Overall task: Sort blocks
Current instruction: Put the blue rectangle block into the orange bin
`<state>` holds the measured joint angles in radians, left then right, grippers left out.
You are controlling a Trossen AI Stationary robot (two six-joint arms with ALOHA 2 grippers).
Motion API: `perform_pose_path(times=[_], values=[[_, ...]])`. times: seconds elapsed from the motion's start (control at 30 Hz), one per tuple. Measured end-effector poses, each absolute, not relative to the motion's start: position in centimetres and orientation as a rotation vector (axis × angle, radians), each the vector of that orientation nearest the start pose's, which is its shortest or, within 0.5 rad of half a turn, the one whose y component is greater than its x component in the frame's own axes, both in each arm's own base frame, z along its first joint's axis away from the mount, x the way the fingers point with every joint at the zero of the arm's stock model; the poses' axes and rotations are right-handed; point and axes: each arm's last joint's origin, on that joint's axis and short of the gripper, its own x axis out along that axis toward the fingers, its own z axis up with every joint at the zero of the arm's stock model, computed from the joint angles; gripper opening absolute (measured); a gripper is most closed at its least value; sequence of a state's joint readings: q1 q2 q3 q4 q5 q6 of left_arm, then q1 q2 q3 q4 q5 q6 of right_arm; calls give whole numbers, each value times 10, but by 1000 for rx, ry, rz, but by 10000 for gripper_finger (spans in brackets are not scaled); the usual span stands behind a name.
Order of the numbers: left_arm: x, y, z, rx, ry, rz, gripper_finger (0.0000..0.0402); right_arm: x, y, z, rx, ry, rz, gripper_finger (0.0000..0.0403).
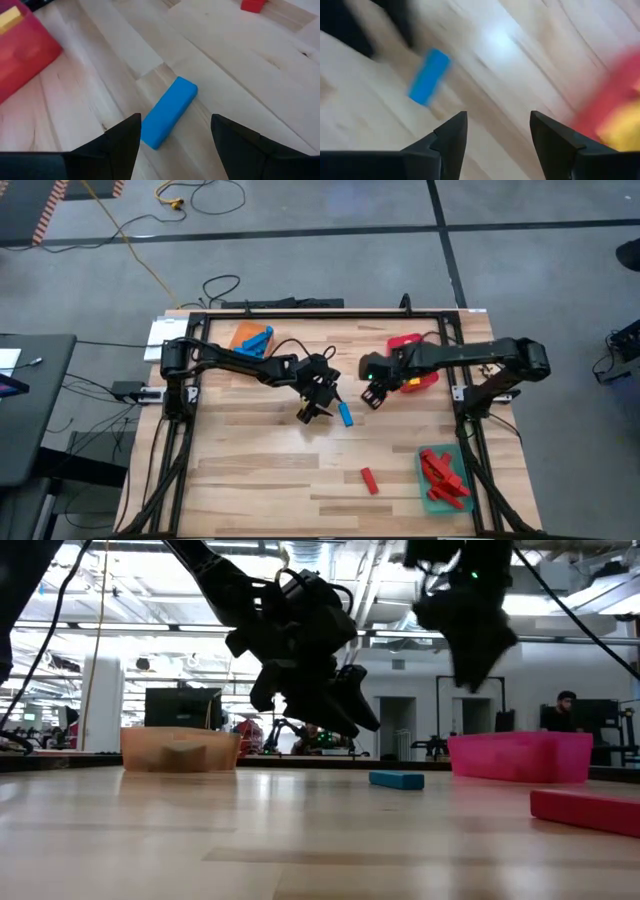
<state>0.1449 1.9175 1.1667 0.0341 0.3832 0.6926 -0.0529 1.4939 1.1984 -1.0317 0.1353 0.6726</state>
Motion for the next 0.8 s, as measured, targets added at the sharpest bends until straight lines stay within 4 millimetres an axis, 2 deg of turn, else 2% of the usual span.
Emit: perform_pose_path(times=[0.13,0.23,0.33,0.47,0.57,0.8], values=[[398,50,166,445,588,-440,235,297,0,253,496,1068,-508,225],[396,50,163,417,630,-440,235,314,8,236,484,1065,-483,223],[392,50,159,401,700,-430,235,329,13,211,465,1104,-485,223],[383,50,151,393,833,-407,235,339,13,177,445,1196,-521,223],[377,52,146,387,901,-395,235,344,10,161,444,1228,-543,223],[370,53,137,378,932,-378,235,354,-4,151,484,1137,-551,223]])
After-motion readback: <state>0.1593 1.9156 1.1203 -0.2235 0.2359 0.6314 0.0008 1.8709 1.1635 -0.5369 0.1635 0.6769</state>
